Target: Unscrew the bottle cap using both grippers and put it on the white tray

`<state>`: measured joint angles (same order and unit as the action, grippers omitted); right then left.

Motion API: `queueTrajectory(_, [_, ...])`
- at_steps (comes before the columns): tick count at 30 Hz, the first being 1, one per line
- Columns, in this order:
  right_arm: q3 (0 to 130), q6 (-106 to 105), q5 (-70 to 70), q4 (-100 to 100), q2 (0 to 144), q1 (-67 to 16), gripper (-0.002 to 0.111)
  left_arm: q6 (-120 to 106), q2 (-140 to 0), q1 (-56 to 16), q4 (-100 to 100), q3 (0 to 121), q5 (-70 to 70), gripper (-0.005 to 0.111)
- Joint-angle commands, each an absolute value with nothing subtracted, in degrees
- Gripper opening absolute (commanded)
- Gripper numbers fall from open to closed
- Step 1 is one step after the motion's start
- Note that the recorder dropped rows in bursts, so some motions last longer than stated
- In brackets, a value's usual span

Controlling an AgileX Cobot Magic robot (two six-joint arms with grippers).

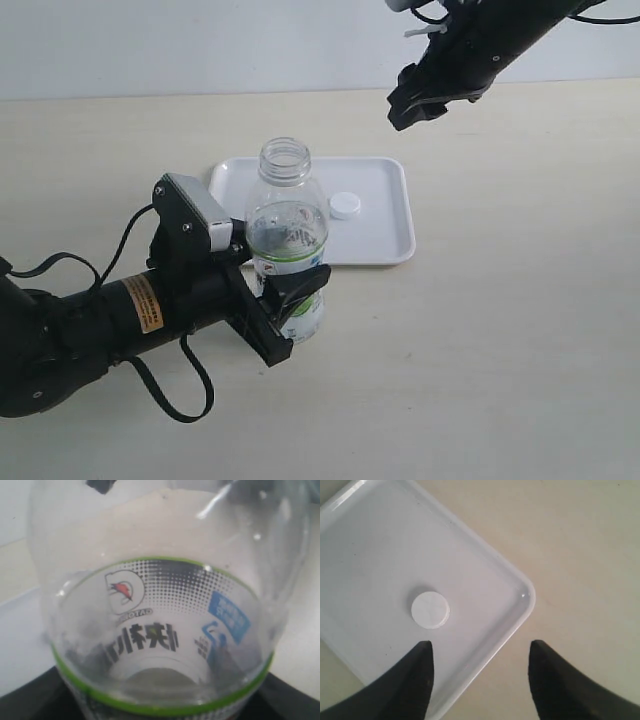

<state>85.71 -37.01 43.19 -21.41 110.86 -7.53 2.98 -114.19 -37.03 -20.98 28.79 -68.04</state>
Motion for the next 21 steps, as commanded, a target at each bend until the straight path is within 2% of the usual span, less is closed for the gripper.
queueTrajectory(1, [85.3,-37.4,42.8,-22.4,109.9,-7.2,0.054,3.3,-114.0,-37.1,-20.7,28.6,-70.0,0.053])
queueTrajectory(3, [85.3,-37.6,43.0,-22.3,109.9,-7.2,0.054,3.3,-114.0,-37.1,-20.7,28.6,-70.0,0.084])
queueTrajectory(5, [85.3,-38.1,43.0,-22.3,109.9,-7.2,0.054,3.7,-113.9,-37.1,-20.7,28.6,-70.0,0.1])
queueTrajectory(6, [85.3,-38.2,43.0,-22.3,109.9,-7.2,0.054,3.9,-113.9,-37.1,-20.7,28.6,-70.0,0.104])
queueTrajectory(21, [85.3,-39.3,47.0,-24.1,106.4,-7.2,0.054,1.9,-107.6,-37.1,-17.2,21.9,-70.0,0.105])
